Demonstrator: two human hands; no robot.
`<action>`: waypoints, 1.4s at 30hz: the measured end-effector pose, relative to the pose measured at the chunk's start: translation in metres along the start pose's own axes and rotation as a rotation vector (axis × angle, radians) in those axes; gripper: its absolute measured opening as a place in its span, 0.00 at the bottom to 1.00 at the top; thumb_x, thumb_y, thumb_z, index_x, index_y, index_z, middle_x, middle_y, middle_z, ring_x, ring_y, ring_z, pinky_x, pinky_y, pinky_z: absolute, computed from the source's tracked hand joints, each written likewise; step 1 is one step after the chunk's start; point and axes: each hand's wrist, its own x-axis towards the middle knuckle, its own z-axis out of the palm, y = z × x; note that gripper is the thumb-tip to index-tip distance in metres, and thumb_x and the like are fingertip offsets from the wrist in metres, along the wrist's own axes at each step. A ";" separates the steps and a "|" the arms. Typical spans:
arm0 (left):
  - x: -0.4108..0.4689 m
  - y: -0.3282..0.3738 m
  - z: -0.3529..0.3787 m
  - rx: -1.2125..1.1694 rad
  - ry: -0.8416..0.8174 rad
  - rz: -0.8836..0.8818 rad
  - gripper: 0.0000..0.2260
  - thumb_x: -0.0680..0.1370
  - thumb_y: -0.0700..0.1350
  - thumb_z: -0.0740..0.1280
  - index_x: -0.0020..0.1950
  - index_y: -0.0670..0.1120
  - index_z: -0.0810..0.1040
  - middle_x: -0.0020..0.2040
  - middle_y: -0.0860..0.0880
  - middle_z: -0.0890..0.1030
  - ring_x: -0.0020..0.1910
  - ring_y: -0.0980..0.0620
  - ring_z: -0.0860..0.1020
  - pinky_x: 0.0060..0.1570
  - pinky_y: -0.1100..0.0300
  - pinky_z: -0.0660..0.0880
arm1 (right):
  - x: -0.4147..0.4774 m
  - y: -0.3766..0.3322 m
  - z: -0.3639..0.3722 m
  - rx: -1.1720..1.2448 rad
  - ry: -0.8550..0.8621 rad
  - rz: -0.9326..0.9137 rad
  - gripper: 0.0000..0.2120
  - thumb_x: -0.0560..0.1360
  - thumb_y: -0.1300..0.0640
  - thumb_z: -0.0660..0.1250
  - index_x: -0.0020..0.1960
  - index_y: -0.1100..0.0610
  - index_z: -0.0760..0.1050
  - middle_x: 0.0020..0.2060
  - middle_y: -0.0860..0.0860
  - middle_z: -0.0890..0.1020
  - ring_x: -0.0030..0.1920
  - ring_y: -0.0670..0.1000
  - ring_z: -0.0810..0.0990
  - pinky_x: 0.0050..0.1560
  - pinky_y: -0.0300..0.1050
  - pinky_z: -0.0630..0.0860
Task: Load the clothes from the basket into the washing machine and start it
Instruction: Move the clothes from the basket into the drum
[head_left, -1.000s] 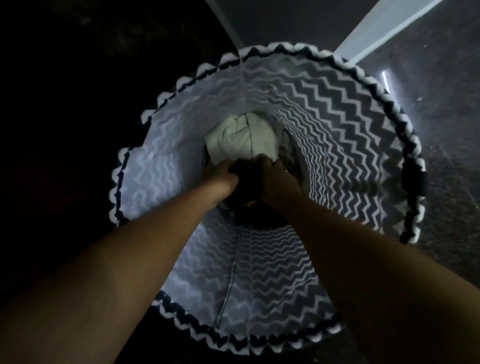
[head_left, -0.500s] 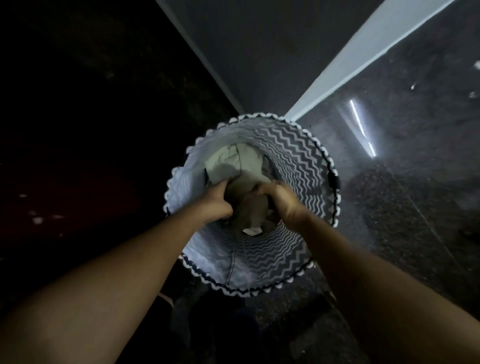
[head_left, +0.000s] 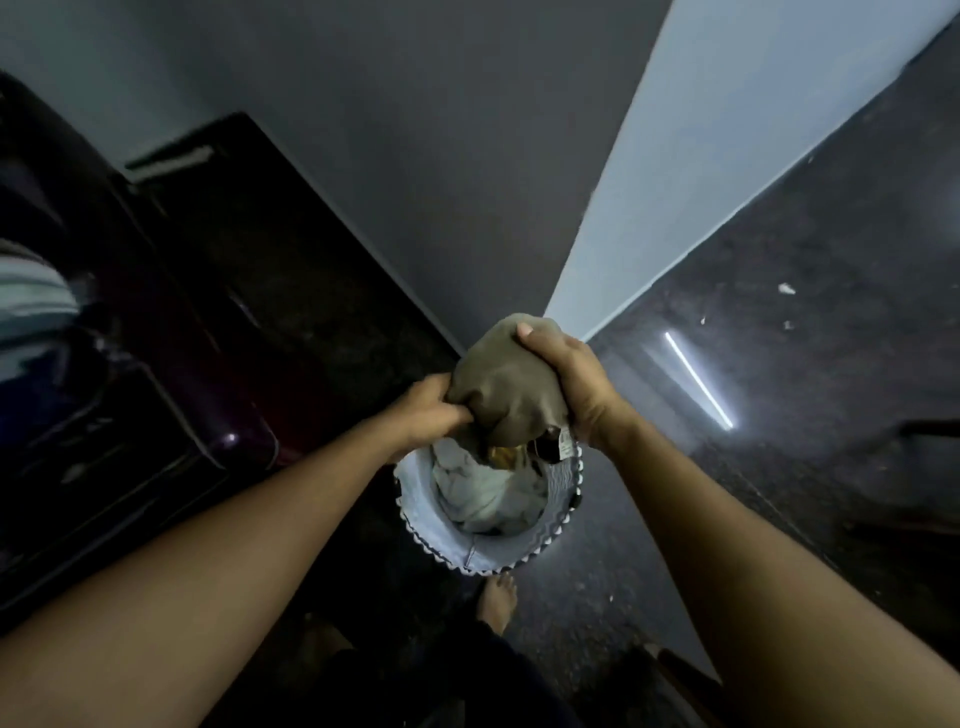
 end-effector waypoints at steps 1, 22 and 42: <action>-0.016 0.016 -0.006 -0.009 0.010 0.038 0.14 0.71 0.39 0.69 0.55 0.49 0.82 0.49 0.48 0.86 0.51 0.50 0.84 0.52 0.54 0.81 | -0.017 -0.017 -0.002 -0.046 -0.006 -0.038 0.16 0.76 0.46 0.73 0.57 0.56 0.82 0.51 0.54 0.87 0.54 0.54 0.86 0.58 0.51 0.81; -0.195 0.236 -0.120 -0.783 0.095 0.461 0.19 0.84 0.55 0.57 0.59 0.43 0.81 0.50 0.46 0.86 0.50 0.50 0.83 0.58 0.54 0.77 | -0.121 -0.160 0.053 -0.750 -0.067 -0.601 0.28 0.71 0.40 0.75 0.68 0.45 0.71 0.57 0.44 0.81 0.54 0.44 0.82 0.55 0.45 0.80; -0.331 0.060 -0.378 -0.198 0.503 0.414 0.17 0.81 0.58 0.65 0.59 0.47 0.82 0.54 0.44 0.85 0.53 0.47 0.84 0.56 0.53 0.78 | -0.155 -0.278 0.384 0.227 -0.364 -0.414 0.25 0.81 0.46 0.64 0.67 0.65 0.76 0.62 0.64 0.81 0.62 0.65 0.80 0.64 0.65 0.77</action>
